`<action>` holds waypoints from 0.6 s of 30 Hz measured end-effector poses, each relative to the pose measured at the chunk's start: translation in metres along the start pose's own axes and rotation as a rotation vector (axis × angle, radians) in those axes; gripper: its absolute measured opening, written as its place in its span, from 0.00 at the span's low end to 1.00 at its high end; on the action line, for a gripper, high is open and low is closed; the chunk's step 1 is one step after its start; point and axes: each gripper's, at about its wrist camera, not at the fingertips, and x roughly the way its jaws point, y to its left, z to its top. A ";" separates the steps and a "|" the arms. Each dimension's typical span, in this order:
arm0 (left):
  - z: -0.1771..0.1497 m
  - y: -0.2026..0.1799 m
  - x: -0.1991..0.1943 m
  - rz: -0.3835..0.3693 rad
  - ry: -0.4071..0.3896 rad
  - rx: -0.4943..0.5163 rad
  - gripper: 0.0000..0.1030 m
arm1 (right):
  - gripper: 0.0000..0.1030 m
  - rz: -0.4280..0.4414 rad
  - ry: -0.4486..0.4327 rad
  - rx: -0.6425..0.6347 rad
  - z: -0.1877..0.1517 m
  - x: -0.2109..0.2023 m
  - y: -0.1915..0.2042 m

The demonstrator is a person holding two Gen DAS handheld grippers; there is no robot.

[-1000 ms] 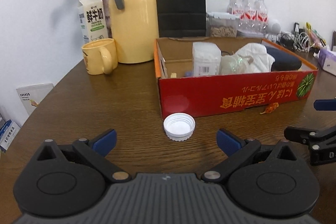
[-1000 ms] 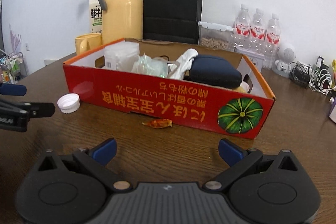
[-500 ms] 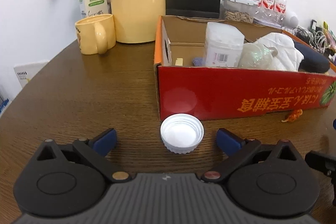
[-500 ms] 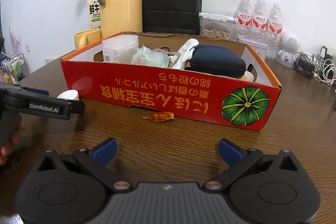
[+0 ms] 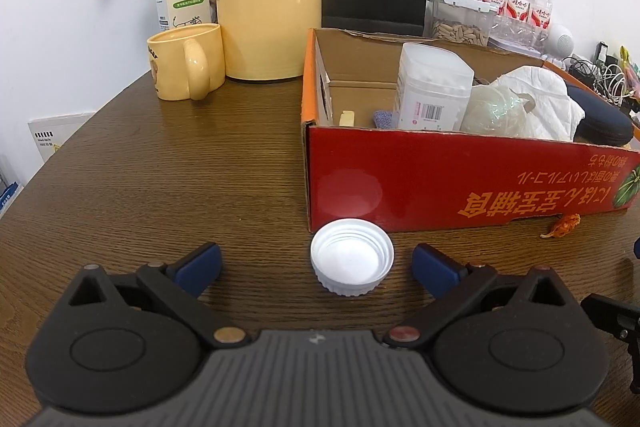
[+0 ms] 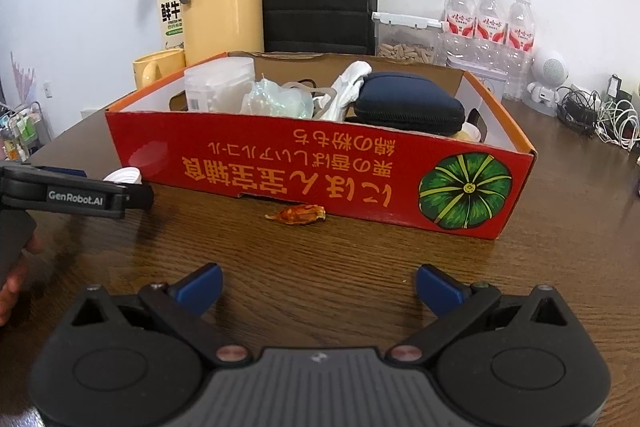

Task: Organize objects
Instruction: 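Lower the left tool onto the large white cap and close on it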

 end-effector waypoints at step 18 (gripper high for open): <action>-0.002 0.004 -0.029 -0.025 -0.146 -0.012 0.40 | 1.00 -0.012 0.024 0.020 0.001 0.006 -0.003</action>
